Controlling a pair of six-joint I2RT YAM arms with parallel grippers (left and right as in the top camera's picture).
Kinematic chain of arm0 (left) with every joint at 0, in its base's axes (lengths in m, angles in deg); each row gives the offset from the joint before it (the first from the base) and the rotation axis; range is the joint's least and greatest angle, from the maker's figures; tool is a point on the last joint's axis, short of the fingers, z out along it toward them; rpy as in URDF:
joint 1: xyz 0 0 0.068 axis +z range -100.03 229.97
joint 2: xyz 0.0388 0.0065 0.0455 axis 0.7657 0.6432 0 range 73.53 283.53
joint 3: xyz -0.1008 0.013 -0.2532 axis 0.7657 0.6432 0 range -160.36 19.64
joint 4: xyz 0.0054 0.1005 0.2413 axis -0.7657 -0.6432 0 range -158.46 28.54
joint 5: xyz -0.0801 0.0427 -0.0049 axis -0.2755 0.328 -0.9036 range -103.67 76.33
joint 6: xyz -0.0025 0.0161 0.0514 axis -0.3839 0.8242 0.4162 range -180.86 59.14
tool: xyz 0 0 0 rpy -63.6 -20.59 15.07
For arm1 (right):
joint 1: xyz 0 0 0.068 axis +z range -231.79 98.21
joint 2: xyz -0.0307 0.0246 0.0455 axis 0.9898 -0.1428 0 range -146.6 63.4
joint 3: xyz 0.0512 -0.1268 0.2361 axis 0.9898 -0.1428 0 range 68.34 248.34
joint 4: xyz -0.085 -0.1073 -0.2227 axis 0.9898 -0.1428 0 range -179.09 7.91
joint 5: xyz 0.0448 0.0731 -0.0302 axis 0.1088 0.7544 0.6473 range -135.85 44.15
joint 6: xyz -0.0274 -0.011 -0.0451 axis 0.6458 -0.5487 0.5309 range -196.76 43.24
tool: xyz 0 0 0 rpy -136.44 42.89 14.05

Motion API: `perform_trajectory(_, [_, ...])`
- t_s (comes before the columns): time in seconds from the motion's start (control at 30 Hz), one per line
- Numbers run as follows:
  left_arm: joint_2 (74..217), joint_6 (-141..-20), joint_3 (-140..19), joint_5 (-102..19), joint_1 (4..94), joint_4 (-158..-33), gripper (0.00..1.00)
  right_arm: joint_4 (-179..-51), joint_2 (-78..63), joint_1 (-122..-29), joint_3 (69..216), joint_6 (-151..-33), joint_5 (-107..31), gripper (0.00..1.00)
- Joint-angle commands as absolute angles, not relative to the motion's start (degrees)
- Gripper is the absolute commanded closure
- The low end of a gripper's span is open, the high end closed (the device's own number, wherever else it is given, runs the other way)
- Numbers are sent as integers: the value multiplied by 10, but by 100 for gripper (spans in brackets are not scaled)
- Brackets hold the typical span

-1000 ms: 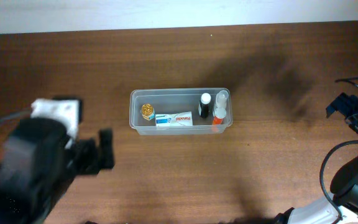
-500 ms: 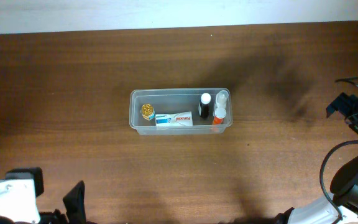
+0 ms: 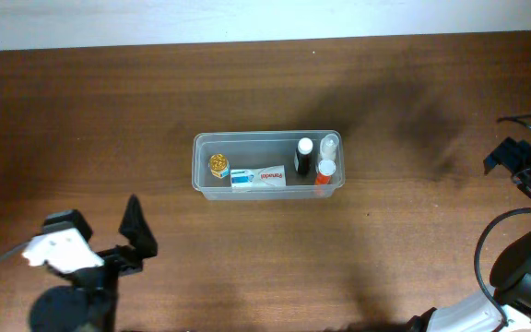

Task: Pack container

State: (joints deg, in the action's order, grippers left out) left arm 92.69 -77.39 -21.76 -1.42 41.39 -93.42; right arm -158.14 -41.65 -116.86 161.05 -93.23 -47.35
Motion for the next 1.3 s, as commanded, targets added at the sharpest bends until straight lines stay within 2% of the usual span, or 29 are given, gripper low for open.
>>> perform_trajectory(0.0, [879, -768, -115, -46, 419, -849, 1, -1581, -410, -1171, 1609, -933, -479, 2])
perform_trajectory(0.2, [790, -768, 29, -83, 457, -725, 1, -1581, -410, -1171, 1609, -933, -479, 2])
perform_trajectory(0.33, [743, -768, 77, -83, 469, -717, 1, -1581, -410, -1171, 1609, -933, -479, 2])
perform_trajectory(0.53, [738, -757, 106, -76, 475, -695, 1, -1581, -410, -1171, 1609, -933, -479, 2])
perform_trajectory(0.8, [738, -745, 189, -84, 475, -575, 1, -1581, -410, -1171, 1609, -933, -479, 2])
perform_trajectory(1.07, [738, -722, 192, -86, 475, -660, 1, -1581, -410, -1171, 1609, -933, -479, 2])
perform_trajectory(1.27, [738, -710, 192, -88, 475, -658, 1, -1581, -410, -1171, 1609, -933, -479, 2])
